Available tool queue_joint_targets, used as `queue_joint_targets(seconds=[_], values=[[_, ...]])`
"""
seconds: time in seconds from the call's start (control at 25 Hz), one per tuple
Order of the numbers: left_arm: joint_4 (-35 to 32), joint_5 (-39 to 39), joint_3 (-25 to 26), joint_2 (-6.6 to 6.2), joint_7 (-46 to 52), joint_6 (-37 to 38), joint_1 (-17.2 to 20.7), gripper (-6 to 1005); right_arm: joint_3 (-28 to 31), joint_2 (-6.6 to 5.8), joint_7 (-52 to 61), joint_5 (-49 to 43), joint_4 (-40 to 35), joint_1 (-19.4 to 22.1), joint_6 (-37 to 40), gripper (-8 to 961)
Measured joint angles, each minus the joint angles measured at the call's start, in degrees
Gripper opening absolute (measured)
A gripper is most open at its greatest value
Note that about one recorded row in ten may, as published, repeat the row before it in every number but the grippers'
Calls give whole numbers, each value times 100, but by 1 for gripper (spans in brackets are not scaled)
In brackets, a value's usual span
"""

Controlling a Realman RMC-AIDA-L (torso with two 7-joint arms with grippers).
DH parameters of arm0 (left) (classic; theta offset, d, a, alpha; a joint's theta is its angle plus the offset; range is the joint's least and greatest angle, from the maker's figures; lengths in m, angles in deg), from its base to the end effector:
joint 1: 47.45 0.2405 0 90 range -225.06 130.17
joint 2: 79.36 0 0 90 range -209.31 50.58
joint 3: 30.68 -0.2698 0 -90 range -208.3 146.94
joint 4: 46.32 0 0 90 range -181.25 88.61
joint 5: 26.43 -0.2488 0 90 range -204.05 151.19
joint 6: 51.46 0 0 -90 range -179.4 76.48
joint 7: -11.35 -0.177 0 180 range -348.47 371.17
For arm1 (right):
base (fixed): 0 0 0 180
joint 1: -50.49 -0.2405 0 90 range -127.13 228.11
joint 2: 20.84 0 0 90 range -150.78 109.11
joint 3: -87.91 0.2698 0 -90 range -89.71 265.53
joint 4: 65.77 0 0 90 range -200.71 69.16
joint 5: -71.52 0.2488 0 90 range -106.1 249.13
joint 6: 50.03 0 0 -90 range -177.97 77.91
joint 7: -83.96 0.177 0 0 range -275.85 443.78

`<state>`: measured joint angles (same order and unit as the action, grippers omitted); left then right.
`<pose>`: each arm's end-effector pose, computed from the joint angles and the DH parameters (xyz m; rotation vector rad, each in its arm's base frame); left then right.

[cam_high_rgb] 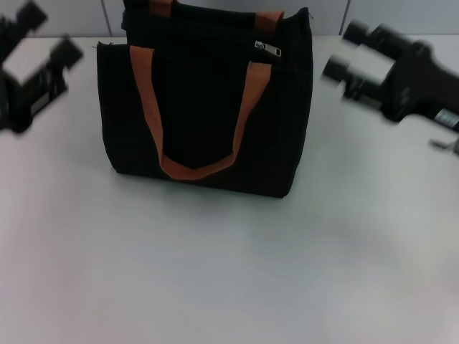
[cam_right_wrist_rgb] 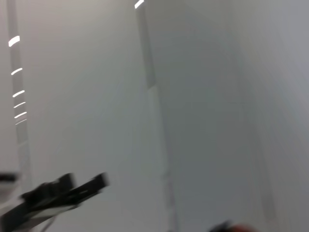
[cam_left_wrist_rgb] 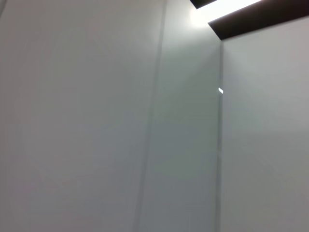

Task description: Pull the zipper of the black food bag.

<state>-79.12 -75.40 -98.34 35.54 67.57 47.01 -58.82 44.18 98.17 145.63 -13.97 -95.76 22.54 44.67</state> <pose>-0.2852 0.3135 0.0384 -2.1003 -0.2796 -1.4141 0.2463 0.3756 -0.0101 -2.4173 0.2987 1.2200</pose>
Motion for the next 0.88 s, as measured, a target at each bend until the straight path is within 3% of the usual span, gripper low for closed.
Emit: queue_joint_targets(seconds=[0.16,0.36,0.52,0.76,0.88], values=[[150,-1186,-25,-58,-293,191,99,773,-685,-29,-137,-636,-124,-18,304,710],[152,-2250,36,-53,-292,30,24,802,-703,-5,-390,-883,-180,51,504,711],[151,-2476,37,-50,-267,-27,-6,802,-717,1,-392,-1201,-169,26,485,711],[151,-2708,12,-6,-268,-328,-69,802,-1347,48,-395,-1349,69,-80,-55,710],[159,-2901,13,94,-244,-529,-171,802,-1512,62,-397,-1341,133,-113,-232,707]])
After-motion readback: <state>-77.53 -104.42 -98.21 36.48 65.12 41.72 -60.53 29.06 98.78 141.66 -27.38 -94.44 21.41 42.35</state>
